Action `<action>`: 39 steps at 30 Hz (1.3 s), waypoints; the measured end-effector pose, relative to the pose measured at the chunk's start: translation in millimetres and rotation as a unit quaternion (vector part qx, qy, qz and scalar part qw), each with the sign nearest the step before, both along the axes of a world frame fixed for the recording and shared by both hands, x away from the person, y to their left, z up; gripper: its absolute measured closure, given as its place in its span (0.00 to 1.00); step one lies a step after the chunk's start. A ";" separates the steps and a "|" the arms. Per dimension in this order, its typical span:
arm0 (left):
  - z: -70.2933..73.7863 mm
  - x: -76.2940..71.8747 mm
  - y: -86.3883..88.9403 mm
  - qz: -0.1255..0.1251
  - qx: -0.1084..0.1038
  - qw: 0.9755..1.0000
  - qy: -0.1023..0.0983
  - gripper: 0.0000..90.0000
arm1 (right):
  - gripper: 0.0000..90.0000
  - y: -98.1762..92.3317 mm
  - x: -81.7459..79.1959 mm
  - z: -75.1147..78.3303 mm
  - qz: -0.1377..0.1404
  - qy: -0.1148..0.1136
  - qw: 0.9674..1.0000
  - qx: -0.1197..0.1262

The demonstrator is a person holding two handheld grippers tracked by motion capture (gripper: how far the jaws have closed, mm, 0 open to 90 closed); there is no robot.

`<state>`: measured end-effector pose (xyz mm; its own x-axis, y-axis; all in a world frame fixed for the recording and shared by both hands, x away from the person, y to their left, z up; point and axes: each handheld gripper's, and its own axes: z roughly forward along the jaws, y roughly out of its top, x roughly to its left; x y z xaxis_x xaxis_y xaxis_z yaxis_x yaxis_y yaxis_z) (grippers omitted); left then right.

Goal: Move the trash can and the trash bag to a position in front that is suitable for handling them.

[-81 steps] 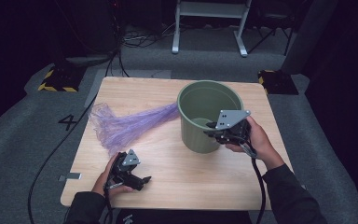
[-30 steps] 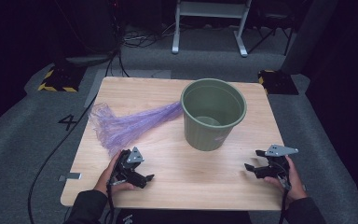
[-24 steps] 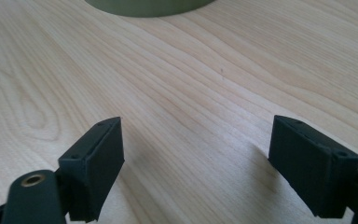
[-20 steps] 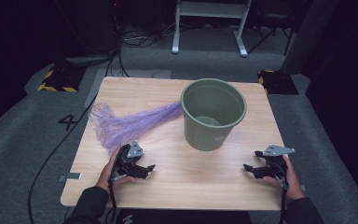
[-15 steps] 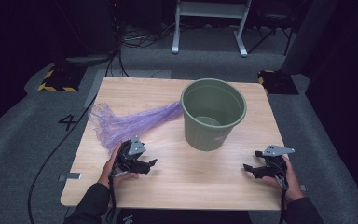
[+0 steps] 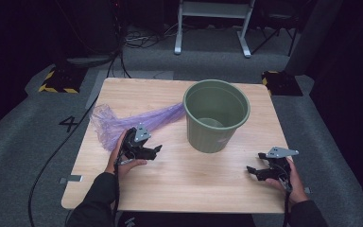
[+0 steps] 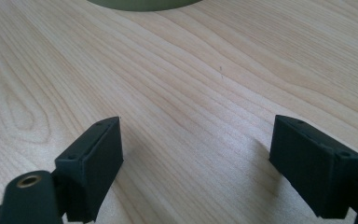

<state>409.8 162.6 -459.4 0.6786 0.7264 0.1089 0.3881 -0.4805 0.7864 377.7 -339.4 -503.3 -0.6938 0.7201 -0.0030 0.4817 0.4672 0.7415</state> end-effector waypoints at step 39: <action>-33.1 33.6 29.8 0.021 0.045 0.996 0.071 0.97 | 0.19 0.0 -0.1 0.0 0.000 0.000 1.000 0.000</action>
<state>443.3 192.4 -492.5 0.6606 0.7464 0.0806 0.5139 -0.5278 0.6763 377.7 -339.4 -503.3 -0.6939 0.7201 -0.0024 0.4820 0.4670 0.7414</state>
